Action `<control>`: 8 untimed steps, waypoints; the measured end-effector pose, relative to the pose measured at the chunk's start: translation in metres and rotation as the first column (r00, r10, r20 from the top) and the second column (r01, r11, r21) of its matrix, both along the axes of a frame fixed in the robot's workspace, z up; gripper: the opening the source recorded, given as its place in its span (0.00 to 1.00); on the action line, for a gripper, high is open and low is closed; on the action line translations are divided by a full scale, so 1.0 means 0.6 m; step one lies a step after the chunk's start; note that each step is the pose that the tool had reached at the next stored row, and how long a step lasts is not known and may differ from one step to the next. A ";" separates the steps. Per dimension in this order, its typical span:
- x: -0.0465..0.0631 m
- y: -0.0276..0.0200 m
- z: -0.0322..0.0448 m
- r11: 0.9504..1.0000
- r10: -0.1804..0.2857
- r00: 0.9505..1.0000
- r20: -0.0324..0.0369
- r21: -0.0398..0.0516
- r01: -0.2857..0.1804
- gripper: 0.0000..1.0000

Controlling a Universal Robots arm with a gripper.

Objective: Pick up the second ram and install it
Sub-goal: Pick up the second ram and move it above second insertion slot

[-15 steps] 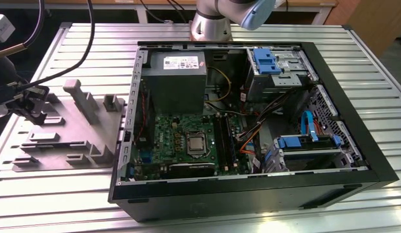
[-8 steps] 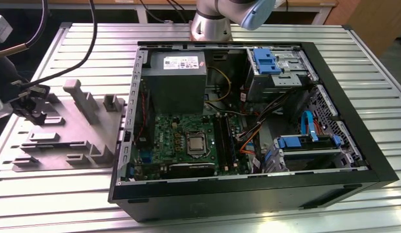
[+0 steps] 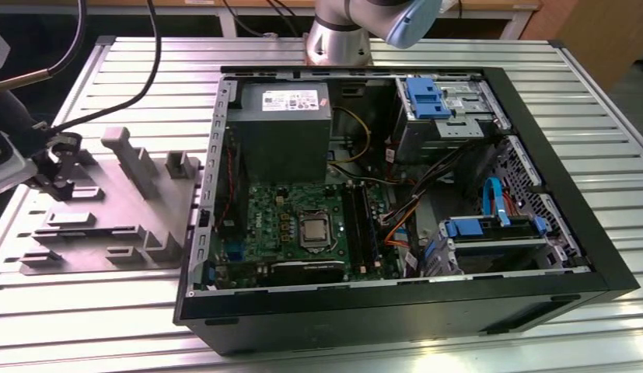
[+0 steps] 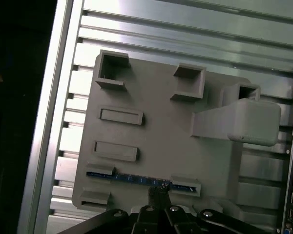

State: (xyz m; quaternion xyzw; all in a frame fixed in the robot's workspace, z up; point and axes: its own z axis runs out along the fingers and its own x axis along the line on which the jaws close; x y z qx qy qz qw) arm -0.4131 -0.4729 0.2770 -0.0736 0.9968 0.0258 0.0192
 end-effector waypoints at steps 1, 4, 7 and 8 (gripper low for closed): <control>0.000 0.0000 -0.001 1.000 0.018 1.000 0.000 0.000 -0.018 0.10; 0.000 0.0000 -0.003 0.997 0.073 0.997 0.000 0.000 -0.073 0.10; 0.000 0.0000 -0.005 0.992 0.127 0.992 0.000 0.000 -0.127 0.10; 0.000 0.0000 -0.005 0.989 0.145 0.989 0.000 0.000 -0.145 0.10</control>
